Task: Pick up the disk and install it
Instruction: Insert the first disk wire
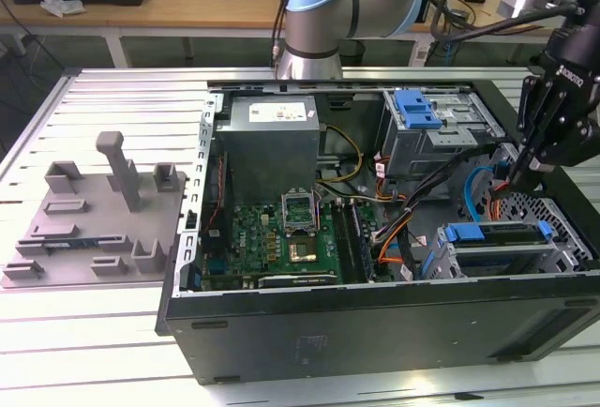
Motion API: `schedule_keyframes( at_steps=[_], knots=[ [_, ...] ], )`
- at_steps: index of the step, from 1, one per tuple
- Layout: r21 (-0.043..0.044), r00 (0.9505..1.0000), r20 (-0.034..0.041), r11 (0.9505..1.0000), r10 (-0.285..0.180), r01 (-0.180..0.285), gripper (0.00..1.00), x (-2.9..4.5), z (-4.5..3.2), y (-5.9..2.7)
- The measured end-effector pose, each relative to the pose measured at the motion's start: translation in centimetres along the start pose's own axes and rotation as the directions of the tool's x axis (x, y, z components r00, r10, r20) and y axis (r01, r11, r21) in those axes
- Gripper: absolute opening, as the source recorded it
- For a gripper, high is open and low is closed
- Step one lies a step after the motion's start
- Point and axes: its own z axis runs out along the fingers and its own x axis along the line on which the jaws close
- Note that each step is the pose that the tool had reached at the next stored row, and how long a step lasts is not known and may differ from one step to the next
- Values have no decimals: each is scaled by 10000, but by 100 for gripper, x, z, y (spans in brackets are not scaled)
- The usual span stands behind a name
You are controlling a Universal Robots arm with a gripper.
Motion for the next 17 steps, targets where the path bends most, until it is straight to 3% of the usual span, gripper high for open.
schedule_keyframes(
  at_steps=[8, 11, 14, 17],
  knots=[
    [19, 9989, 459, 10000, -58, 57, 17, 208, 39, -39],
    [92, 9976, 693, 9999, -74, 67, 17, 267, 55, -41],
    [193, 9964, 845, 9998, -105, 89, 17, 292, 71, -18],
    [265, 9955, 934, 9995, -172, 147, 17, 308, 84, 1]
  ],
)
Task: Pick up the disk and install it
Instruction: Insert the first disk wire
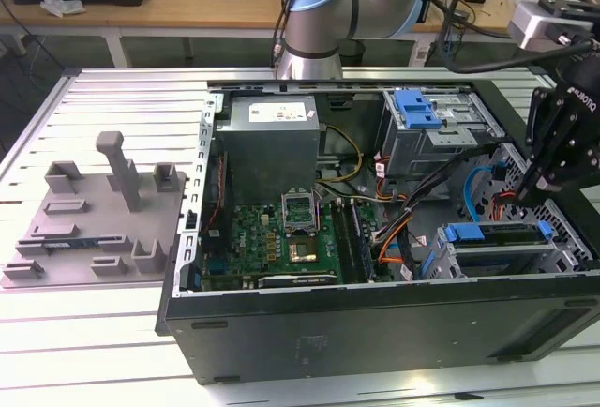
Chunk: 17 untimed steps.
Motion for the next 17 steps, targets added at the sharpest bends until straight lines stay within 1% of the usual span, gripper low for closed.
schedule_keyframes(
  at_steps=[2, 4, 8, 12, 17],
  knots=[
    [50, 10000, 32, 10000, -77, 77, 17, 11, 4, 4],
    [102, 9998, 46, 9998, -192, 192, 17, 15, 6, 4],
    [199, 9989, 45, 9987, -471, 470, 17, 19, 8, 12],
    [288, 9973, 41, 9969, -733, 731, 17, 20, 26, 27],
    [356, 9960, 44, 9954, -887, 885, 17, 27, 47, 78]
  ],
)
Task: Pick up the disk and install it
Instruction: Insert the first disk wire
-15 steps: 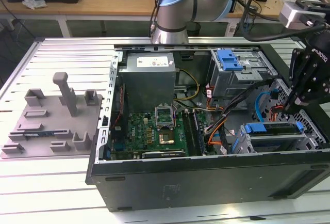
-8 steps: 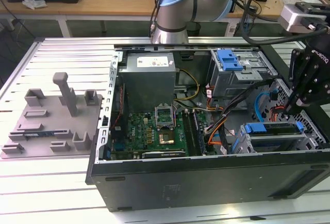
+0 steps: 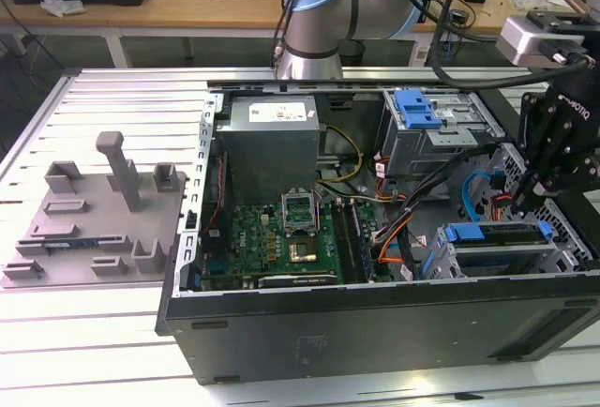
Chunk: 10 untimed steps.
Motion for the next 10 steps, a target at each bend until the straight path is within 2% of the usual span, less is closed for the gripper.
schedule_keyframes(
  at_steps=[6, 7, 10],
  knots=[
    [22, 10000, 6, 10000, -46, 46, 17, 1, 1, 14],
    [27, 10000, 22, 10000, -58, 58, 17, 1, 1, 14],
    [82, 9998, 137, 9998, -172, 171, 17, 8, 2, 14]
  ],
)
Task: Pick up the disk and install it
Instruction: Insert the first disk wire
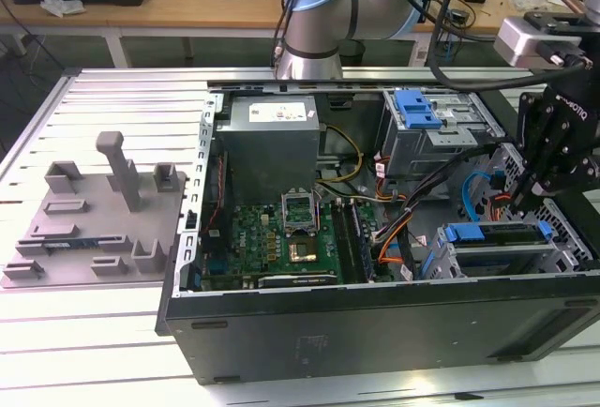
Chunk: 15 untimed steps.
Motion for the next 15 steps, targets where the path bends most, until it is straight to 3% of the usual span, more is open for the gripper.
schedule_keyframes(
  at_steps=[3, 15],
  knots=[
    [86, 9997, 119, 9997, -217, 216, 17, 10, 1, -2],
    [178, 9957, 136, 9956, -921, 918, 17, 58, 5, 16]
  ],
)
